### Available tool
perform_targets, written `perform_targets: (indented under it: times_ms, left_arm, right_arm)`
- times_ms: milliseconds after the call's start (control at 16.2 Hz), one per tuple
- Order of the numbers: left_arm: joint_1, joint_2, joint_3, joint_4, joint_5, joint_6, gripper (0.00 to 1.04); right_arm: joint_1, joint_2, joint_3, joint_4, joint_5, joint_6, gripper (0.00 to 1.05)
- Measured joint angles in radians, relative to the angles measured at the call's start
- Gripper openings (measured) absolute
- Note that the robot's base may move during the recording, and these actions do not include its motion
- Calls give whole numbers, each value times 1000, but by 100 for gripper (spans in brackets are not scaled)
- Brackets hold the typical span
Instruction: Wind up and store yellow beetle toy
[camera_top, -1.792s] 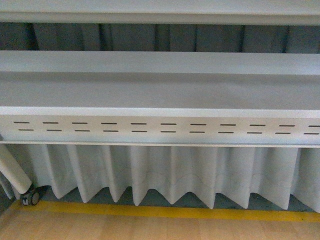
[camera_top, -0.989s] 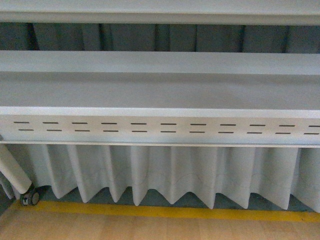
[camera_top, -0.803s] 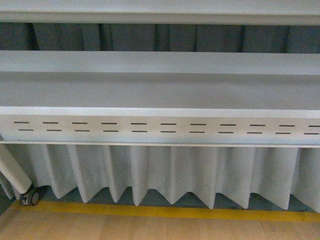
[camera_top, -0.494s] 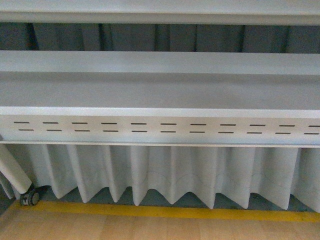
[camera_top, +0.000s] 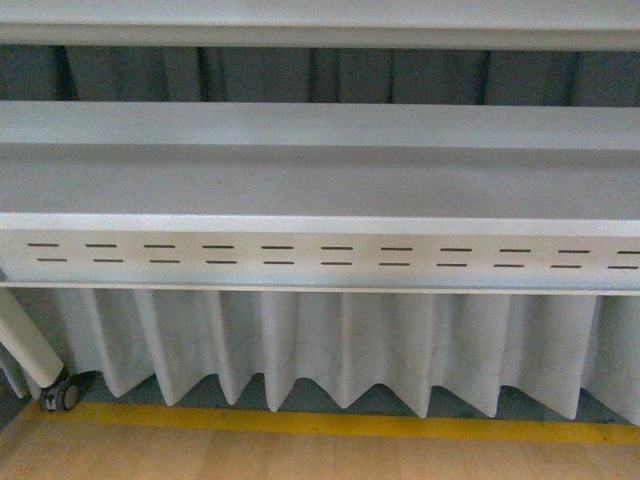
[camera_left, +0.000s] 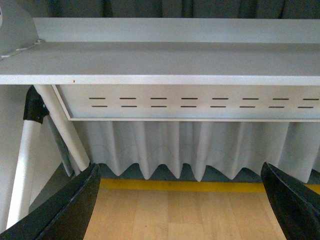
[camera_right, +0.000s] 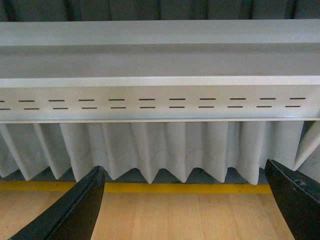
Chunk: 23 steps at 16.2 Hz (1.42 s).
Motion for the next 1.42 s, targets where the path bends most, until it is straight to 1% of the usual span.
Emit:
perform_targets:
  times_ms: [1421]
  left_arm:
    - [0,0,0,-1,-1,0,98]
  right_arm:
    - [0,0,0,1,0,0,98]
